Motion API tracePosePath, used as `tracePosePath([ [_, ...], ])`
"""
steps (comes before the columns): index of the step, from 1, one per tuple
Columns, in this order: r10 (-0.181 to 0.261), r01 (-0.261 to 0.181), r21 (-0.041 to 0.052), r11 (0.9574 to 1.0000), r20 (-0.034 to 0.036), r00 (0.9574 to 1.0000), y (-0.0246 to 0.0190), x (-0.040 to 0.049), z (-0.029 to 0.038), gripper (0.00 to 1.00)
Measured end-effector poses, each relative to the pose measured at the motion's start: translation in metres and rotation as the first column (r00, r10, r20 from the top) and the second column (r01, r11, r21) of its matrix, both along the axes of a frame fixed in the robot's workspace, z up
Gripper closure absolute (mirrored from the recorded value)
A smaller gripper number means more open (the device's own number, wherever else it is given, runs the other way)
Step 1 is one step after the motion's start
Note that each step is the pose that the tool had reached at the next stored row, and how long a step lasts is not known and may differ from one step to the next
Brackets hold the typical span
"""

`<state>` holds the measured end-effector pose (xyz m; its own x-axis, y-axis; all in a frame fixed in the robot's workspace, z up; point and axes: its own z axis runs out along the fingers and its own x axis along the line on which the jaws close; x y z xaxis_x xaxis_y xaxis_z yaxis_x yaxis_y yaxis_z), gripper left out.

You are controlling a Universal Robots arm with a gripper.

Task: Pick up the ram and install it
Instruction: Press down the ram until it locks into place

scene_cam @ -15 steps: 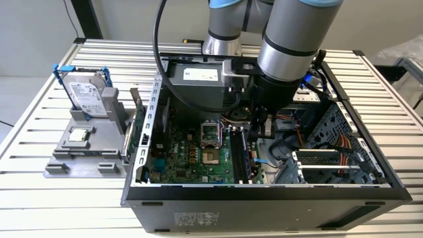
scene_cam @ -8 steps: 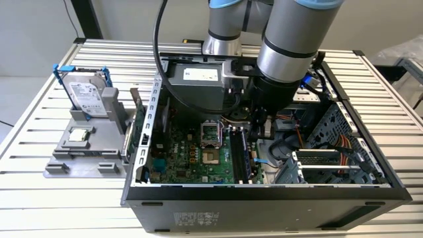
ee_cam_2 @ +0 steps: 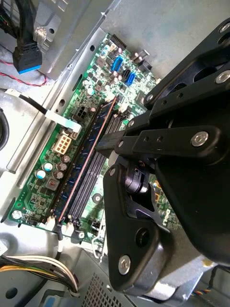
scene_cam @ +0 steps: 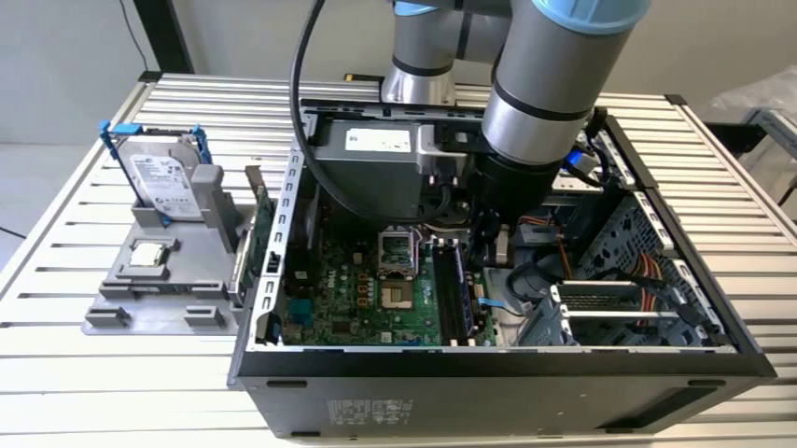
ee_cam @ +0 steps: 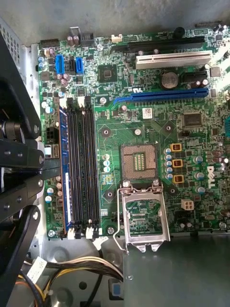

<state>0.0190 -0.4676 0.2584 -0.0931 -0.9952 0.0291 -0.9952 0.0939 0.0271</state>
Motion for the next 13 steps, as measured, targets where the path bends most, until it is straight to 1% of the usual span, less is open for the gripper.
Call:
tracePosePath([
  [9,0.0,0.0,0.0007,1.0,0.0002,1.0,0.0001,0.0,-0.0009,1.0],
  [11,0.0,0.0,0.0005,1.0,0.0002,1.0,0.0001,0.0,-0.0018,1.0],
  [13,0.0,0.0,0.0007,1.0,0.0002,1.0,0.0001,0.0001,-0.0043,1.0],
])
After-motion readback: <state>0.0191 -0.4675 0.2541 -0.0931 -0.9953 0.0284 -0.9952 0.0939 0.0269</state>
